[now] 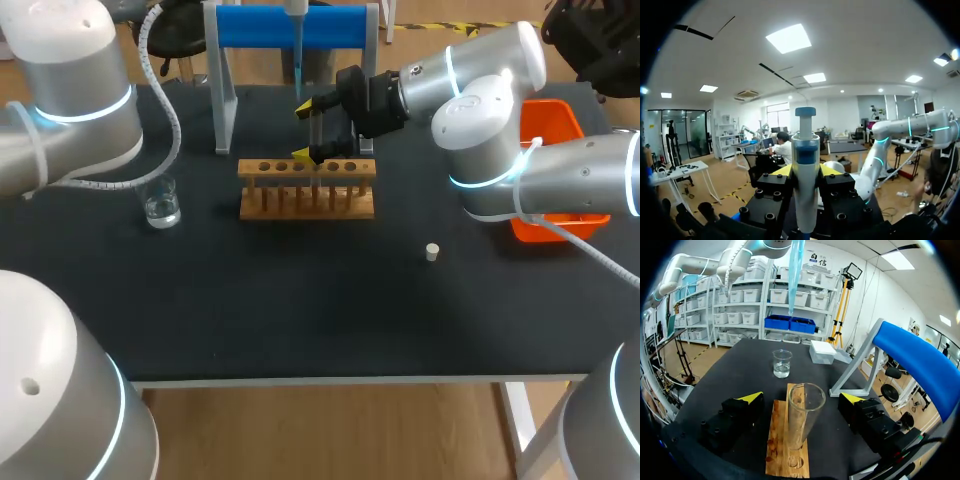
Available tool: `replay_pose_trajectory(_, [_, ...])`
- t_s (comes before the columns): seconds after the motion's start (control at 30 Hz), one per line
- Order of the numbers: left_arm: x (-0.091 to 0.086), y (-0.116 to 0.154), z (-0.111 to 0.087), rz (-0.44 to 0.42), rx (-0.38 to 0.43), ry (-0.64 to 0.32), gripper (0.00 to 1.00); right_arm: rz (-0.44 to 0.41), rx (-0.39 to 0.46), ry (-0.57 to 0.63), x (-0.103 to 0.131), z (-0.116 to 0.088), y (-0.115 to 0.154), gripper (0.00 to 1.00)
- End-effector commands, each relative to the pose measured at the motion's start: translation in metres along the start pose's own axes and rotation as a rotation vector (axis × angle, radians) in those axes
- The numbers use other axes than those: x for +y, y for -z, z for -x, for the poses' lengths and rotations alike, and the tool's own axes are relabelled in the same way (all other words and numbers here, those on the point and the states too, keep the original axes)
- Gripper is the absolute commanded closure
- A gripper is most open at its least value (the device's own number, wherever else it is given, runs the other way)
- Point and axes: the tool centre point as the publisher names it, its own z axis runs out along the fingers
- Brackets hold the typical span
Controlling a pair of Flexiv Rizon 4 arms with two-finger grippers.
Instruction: Invert the test tube, pick up the pipette, mount the tip to pipette, aspirate from beaker and dispense into the tube, eject the tip, return the pipette, and cap with the stopper.
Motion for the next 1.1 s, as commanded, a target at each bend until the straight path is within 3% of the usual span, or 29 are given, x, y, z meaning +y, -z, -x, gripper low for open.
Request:
replay_pose_trajectory(0.03, [-0.001, 0.001, 0.0, 0.002, 0.003, 0.001, 1.0, -0.001, -0.001, 0.0, 0.0, -0.001, 0.001, 0.0])
replay_pose_trajectory(1.1, [0.004, -0.024, 0.003, -0.013, 0.046, 0.029, 1.0, -0.001, -0.001, 0.0, 0.0, -0.001, 0.001, 0.0])
